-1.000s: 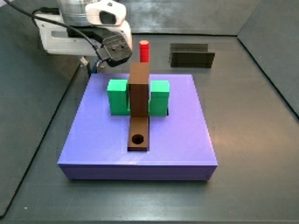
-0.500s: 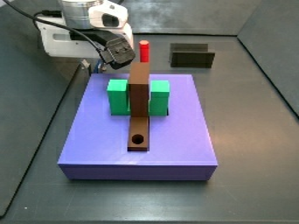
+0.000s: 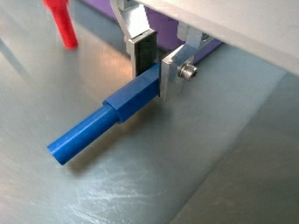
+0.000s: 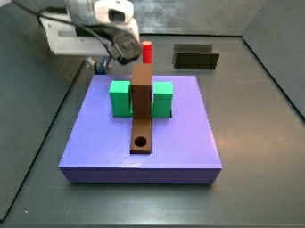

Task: Pick up the blue object. Move up. Place the blue object on the fixture. Regrasp the blue object. Move to above the board. Insert the blue object.
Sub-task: Move up, then place the blue object on the fixture.

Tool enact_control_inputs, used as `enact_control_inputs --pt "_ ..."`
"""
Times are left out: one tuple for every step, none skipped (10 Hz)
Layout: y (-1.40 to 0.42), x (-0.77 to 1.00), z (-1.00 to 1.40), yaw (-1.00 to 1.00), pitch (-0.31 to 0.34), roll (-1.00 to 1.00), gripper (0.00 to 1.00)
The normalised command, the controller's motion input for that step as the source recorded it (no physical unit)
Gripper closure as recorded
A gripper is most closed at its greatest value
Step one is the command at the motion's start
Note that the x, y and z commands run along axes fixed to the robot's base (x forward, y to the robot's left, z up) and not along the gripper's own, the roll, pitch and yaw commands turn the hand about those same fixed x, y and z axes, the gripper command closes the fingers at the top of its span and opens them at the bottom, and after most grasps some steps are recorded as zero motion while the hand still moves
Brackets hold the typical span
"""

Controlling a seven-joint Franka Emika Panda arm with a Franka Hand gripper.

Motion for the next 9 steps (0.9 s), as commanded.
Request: enact_control_inputs --pt "-0.07 -0.11 0.63 -0.04 0.065 -0.02 1.0" --pt "-0.03 -0.04 0.27 -0.02 0.044 -0.07 1.0" --pt "0.0 0.0 0.0 0.0 0.0 -0.01 1.0" --pt "0.11 -0.04 0.11 -0.03 0.0 -0.39 1.0" --pt "0.09 -0.03 0.51 -0.04 0.0 -0.67 1.0" --pt "0.02 -0.06 0.71 0.0 -0.006 -0.69 1.0" --pt "0.01 -0.01 0.79 0.0 -0.003 -0.76 1.0" --pt "0.02 0.0 0.82 0.0 -0.04 -0.82 1.0" --pt "0.03 0.0 0.81 0.0 -0.023 -0.83 1.0"
